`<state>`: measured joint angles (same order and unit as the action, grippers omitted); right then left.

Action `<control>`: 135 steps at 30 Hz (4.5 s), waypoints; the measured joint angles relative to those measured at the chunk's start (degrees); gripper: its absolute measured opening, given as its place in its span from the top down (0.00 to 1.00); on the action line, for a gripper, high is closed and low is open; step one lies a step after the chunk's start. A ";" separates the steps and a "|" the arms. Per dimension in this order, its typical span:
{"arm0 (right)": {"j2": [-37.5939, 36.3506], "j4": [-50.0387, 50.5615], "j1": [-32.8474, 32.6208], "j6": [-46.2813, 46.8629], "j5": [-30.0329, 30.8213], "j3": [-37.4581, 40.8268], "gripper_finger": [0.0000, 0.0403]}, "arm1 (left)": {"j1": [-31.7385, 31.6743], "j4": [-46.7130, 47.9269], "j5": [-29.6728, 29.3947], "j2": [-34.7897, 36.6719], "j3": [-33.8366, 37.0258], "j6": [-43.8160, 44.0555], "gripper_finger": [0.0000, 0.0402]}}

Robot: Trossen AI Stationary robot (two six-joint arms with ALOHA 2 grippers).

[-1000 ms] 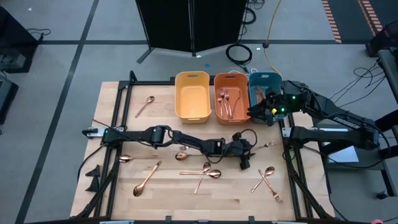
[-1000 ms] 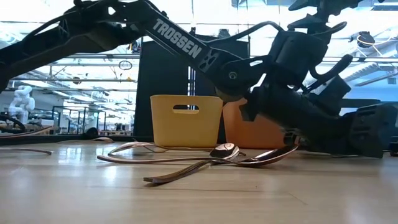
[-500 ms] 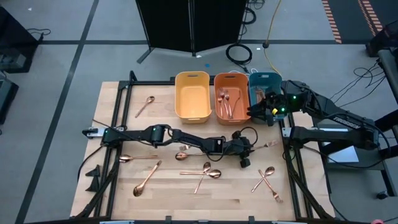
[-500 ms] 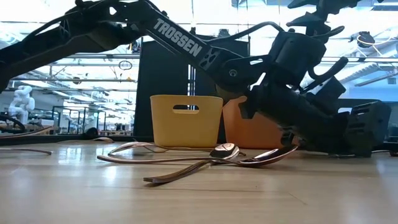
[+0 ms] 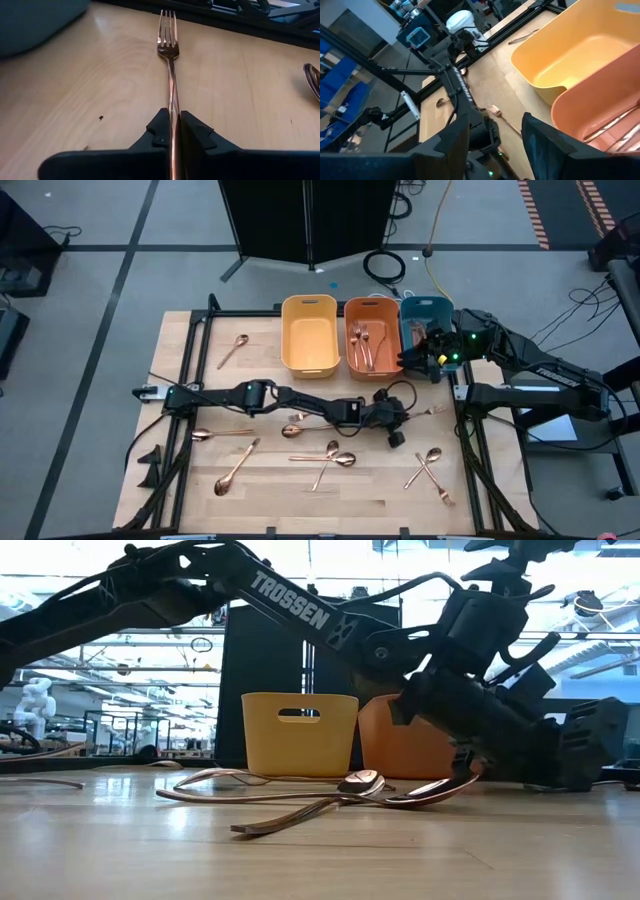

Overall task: Sort silverware
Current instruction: Put the copper fork into the orange bin

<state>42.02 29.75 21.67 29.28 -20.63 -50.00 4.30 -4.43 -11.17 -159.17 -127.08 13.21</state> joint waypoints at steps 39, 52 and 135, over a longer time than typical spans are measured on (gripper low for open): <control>-4.62 -5.10 -0.01 1.57 -2.03 0.00 0.58 | -0.55 8.18 0.69 0.37 -7.88 -1.71 0.99; -4.63 -5.05 -0.02 1.18 -1.96 0.00 0.58 | -0.29 1.70 3.08 -1.59 -7.90 2.87 0.62; -4.50 -8.02 -0.02 -0.11 -1.85 0.00 0.58 | -0.78 13.87 2.77 1.55 -7.81 -12.02 1.00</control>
<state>37.52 21.73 21.65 29.17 -22.48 -50.00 3.51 9.44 -8.40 -157.62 -134.89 1.19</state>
